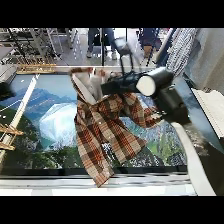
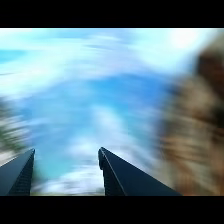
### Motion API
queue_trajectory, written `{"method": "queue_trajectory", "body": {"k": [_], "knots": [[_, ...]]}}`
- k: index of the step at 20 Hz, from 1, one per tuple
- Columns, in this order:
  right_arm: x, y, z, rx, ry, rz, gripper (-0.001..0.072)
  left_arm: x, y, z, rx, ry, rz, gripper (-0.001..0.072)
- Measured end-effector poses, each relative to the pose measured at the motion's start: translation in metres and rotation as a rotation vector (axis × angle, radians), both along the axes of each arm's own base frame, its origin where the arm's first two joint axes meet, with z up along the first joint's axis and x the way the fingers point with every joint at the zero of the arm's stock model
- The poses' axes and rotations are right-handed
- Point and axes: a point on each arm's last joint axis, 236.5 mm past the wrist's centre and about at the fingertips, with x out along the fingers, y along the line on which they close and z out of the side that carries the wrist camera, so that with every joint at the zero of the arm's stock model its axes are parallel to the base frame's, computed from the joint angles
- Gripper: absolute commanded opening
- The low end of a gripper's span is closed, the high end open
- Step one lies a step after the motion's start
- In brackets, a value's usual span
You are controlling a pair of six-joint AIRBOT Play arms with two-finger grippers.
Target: Fold the clothes and pants, and hang the long-sleeved shirts on hangers.
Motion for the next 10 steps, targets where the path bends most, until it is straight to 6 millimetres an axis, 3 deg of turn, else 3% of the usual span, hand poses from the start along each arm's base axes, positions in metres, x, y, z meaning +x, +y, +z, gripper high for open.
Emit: {"method": "queue_trajectory", "body": {"k": [2, 4, 8, 10], "knots": [[0.006, 0.004, -0.020, -0.033, 0.022, 0.017, 0.0054, -0.036, 0.067, -0.009, 0.002, 0.032, 0.166, 0.0626], [0.010, 0.007, -0.030, -0.050, 0.026, 0.027, 0.0055, -0.061, 0.109, -0.031, -0.047, 0.050, 0.233, 0.0608], [0.017, 0.011, -0.032, -0.044, 0.000, 0.031, 0.0055, -0.078, 0.147, -0.090, -0.100, 0.090, 0.124, 0.0601], [0.022, 0.014, -0.028, -0.027, -0.025, 0.029, 0.0055, -0.073, 0.160, -0.118, -0.071, 0.108, 0.045, 0.0601]]}}
